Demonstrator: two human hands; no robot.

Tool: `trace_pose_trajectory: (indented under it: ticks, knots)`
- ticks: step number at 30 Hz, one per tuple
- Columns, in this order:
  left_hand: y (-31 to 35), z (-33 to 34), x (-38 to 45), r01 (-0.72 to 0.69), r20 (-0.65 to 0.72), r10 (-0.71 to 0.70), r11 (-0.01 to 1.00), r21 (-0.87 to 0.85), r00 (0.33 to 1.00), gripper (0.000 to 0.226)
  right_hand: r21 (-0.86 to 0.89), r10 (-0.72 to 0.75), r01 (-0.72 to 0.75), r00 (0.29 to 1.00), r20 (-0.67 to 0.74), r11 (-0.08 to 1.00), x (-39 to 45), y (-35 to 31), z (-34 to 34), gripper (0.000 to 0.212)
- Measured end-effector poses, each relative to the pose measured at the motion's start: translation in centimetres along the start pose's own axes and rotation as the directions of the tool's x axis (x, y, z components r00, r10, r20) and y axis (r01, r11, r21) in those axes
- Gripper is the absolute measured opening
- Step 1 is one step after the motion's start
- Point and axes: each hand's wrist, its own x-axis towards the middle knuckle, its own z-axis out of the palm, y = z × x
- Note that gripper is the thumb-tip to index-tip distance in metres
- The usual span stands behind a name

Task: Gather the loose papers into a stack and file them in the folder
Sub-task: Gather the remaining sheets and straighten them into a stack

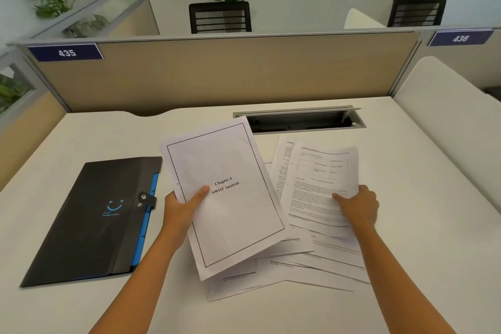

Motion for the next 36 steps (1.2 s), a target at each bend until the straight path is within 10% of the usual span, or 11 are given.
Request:
trace_pose_trajectory:
  ticks: [18, 26, 36]
  knots:
    - [-2.0, -1.6, 0.1, 0.036, -0.008, -0.036, 0.999, -0.021, 0.999, 0.063, 0.103, 0.08, -0.085, 0.995, 0.051, 0.991, -0.5, -2.7, 3.1, 0.088]
    - [-3.0, -1.4, 0.1, 0.051, 0.061, -0.054, 0.997, 0.054, 0.997, 0.04, 0.246, -0.027, 0.03, 1.0, -0.016, 0.969, 1.1, -0.4, 1.5, 0.036]
    - [-4.1, -0.6, -0.2, 0.11, 0.238, -0.155, 0.975, 0.193, 0.959, 0.026, 0.604, 0.059, -0.054, 0.998, 0.013, 0.795, 2.9, 2.7, -1.3, 0.04]
